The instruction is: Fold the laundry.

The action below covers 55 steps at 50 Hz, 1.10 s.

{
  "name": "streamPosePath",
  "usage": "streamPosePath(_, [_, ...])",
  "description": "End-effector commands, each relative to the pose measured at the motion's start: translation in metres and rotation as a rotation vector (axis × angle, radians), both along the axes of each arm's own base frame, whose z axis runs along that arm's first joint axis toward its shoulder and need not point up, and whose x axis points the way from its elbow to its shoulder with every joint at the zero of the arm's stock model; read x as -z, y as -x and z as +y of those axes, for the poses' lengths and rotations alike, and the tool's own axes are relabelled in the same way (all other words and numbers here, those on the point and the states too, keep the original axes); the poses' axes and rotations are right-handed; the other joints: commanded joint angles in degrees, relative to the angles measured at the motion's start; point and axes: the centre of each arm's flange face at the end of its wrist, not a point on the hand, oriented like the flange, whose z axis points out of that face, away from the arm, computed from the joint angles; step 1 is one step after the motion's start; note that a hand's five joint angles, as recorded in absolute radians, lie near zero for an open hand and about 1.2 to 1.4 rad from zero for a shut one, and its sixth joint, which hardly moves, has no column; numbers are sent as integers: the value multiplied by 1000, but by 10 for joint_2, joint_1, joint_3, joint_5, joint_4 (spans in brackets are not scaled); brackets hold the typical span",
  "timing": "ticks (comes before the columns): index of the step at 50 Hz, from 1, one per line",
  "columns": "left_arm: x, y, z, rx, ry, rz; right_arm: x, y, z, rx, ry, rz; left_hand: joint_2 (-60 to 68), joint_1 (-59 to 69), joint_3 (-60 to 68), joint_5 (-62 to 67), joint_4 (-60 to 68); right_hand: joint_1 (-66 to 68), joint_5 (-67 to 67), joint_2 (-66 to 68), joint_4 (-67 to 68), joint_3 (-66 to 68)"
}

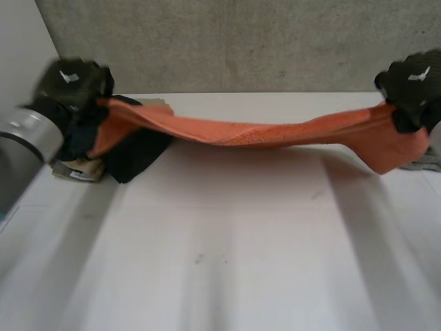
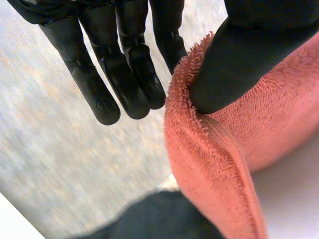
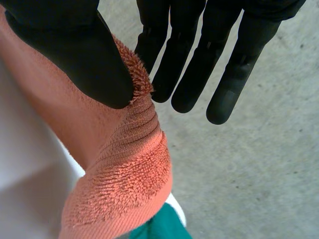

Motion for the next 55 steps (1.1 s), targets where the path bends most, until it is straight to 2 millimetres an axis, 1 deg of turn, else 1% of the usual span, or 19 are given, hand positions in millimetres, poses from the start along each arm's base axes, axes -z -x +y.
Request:
streamPosePath(1, [-27, -7, 37, -2, -75, -32, -30, 4, 26, -10, -111, 117, 114, 151, 117, 137, 115, 165, 143, 127, 114, 120])
streamPosePath(6, [16, -5, 26, 0, -219, -176, 2, 3, 14, -16, -230, 238, 114, 151, 117, 137, 115, 165, 143, 127, 114, 120])
streamPosePath(11, [66, -3, -6, -14, -299, -315, 39, 0, -8, 21, -324, 276, 114, 151, 117, 137, 115, 165, 143, 127, 114, 120])
streamPosePath(14, [74, 2, -25, -47, -291, -335, 53, -3, -31, 51, -298, 272, 114, 151, 117, 137, 115, 165, 143, 127, 114, 120])
streamPosePath(16, [72, 18, -42, -48, -230, -335, 56, -7, -44, 61, -253, 261, 114, 151, 117, 137, 115, 165, 143, 127, 114, 120])
streamPosePath(18, [63, 31, -55, -43, -161, -320, 47, -15, -61, 73, -142, 223, 114, 151, 117, 137, 115, 165, 143, 127, 114, 120])
streamPosePath(20, [36, 42, -76, -51, -21, -278, 33, -22, -72, 82, -38, 173, 114, 151, 117, 137, 115, 165, 143, 127, 114, 120])
streamPosePath(22, [12, 46, -88, -64, 87, -237, 3, -30, -86, 91, 146, 73, 114, 151, 117, 137, 115, 165, 143, 127, 114, 120])
streamPosePath(24, [-43, 54, -100, -87, 309, -147, -30, -33, -94, 93, 330, -39, 114, 151, 117, 137, 115, 165, 143, 127, 114, 120])
streamPosePath(25, [-63, 57, -101, -91, 387, -105, -39, -34, -97, 92, 389, -74, 114, 151, 117, 137, 115, 165, 143, 127, 114, 120])
streamPosePath(29, [-100, 68, -96, -58, 542, 58, -80, -33, -97, 79, 643, -228, 114, 151, 117, 137, 115, 165, 143, 127, 114, 120])
streamPosePath(33, [-128, 61, -86, -45, 594, 209, -80, -33, -90, 54, 678, -268, 114, 151, 117, 137, 115, 165, 143, 127, 114, 120])
streamPosePath(36, [-116, 57, -85, -56, 536, 213, -63, -34, -90, 49, 625, -252, 114, 151, 117, 137, 115, 165, 143, 127, 114, 120])
streamPosePath(40, [-79, 52, -82, -66, 404, 164, -17, -32, -87, 23, 474, -194, 114, 151, 117, 137, 115, 165, 143, 127, 114, 120])
streamPosePath(43, [-36, 48, -68, -63, 251, 107, 11, -33, -81, -8, 375, -160, 114, 151, 117, 137, 115, 165, 143, 127, 114, 120])
streamPosePath(44, [-14, 47, -59, -59, 180, 84, 33, -33, -74, -31, 296, -136, 114, 151, 117, 137, 115, 165, 143, 127, 114, 120])
streamPosePath(48, [42, 42, -30, -54, 1, 23, 84, -28, -55, -72, 94, -74, 114, 151, 117, 137, 115, 165, 143, 127, 114, 120])
streamPosePath(53, [88, 34, 1, -43, -153, -35, 137, -1, -37, -67, -129, -28, 114, 151, 117, 137, 115, 165, 143, 127, 114, 120])
streamPosePath(55, [102, 34, 18, -23, -201, -59, 145, 1, -32, -81, -162, -11, 114, 151, 117, 137, 115, 165, 143, 127, 114, 120])
